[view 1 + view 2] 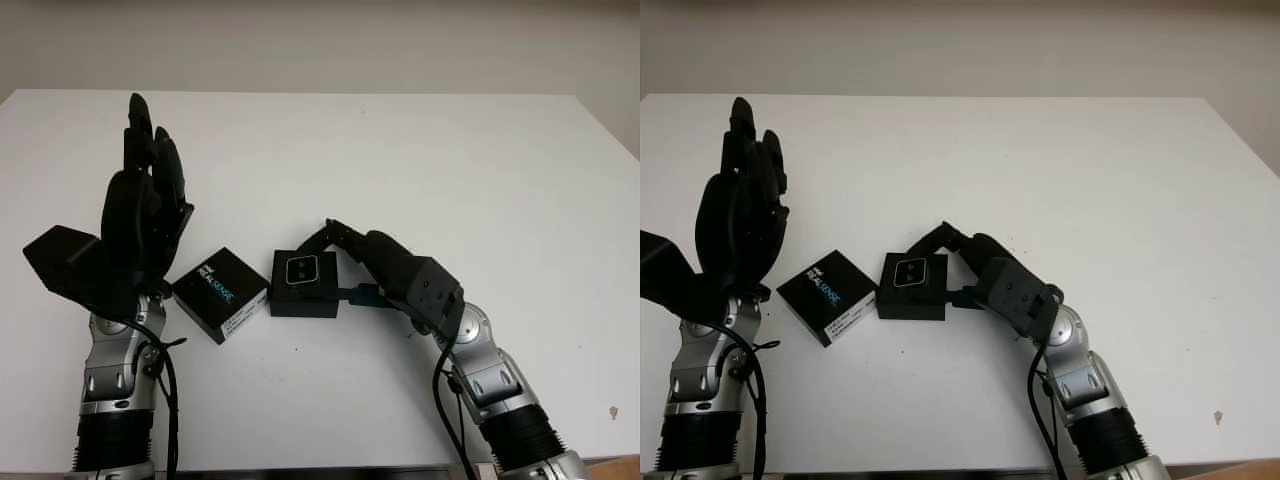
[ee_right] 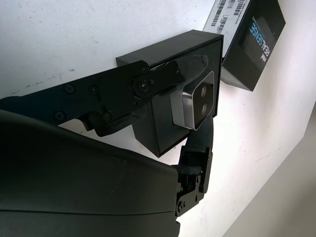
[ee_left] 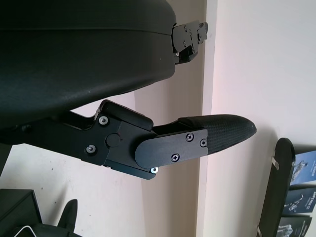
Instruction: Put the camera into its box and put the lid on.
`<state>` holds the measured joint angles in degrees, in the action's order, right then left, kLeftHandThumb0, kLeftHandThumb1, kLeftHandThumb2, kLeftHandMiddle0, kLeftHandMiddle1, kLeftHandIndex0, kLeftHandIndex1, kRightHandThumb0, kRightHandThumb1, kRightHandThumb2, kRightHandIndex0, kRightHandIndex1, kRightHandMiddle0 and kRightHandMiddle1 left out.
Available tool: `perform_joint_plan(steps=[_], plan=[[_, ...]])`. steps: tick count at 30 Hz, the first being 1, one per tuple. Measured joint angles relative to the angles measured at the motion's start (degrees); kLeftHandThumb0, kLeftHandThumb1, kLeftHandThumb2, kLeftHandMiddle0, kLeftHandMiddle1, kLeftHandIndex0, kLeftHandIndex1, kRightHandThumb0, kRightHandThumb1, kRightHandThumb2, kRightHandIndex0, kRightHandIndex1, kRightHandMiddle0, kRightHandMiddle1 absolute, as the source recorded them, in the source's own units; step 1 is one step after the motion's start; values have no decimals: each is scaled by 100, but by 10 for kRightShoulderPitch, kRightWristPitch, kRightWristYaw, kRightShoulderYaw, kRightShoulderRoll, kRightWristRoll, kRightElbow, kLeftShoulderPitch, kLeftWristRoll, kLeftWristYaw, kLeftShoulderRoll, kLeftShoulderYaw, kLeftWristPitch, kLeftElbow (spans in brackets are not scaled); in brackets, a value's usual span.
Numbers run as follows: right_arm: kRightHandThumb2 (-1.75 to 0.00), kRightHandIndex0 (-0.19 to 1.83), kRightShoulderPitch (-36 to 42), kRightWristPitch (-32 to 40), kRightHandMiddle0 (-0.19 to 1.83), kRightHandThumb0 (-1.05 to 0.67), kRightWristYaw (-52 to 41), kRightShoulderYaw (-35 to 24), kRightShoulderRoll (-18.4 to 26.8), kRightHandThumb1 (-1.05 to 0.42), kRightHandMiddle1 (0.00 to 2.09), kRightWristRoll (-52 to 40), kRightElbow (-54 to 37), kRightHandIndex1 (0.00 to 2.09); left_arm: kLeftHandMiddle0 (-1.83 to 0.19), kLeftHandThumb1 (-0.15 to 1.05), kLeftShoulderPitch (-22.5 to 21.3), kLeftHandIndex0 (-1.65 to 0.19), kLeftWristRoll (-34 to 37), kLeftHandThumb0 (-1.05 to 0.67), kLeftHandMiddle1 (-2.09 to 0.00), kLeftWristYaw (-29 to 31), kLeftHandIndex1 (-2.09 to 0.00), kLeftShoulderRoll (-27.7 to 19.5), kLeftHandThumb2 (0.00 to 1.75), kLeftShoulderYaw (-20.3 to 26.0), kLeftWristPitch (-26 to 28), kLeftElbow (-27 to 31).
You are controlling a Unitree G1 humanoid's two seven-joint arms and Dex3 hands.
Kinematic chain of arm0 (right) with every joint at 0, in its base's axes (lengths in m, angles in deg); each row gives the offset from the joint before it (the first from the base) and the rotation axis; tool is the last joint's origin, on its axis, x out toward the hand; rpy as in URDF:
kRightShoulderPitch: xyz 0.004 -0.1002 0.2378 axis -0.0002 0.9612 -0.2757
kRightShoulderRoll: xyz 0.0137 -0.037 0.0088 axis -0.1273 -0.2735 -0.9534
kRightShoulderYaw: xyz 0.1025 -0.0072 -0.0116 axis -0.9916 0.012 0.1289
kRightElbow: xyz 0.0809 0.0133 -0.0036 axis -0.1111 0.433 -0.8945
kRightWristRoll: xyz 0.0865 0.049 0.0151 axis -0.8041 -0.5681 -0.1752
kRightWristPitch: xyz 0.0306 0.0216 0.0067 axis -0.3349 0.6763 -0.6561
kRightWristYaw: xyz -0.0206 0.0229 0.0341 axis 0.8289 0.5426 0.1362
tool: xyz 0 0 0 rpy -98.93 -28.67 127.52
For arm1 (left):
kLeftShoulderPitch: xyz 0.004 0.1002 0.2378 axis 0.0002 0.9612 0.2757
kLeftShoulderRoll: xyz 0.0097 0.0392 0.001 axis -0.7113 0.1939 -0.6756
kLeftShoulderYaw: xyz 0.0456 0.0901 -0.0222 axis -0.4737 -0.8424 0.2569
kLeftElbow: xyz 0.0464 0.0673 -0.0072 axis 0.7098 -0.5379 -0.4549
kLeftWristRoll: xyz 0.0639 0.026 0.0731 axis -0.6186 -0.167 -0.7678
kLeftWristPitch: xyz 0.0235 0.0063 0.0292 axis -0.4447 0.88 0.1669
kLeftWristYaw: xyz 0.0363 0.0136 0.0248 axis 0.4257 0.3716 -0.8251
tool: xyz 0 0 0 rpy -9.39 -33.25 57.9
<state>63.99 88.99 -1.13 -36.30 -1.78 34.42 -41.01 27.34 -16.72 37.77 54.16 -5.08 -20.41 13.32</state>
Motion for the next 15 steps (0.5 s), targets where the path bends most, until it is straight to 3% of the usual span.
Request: perform_joint_plan(steps=[7,15], plan=[[-7,-17,-44,-7,-7,-61,-23,-39,20,-93,16,-39,22,2,19,105,0,19,0,-80,0,-1,0,0,59,0,0,0],[-5,-17,-113,-22,-6,-61,-9,-91,26,-88,13,-78,15,3,19,105,0,19,0,-80,0,0,0,0,58,0,3,0]])
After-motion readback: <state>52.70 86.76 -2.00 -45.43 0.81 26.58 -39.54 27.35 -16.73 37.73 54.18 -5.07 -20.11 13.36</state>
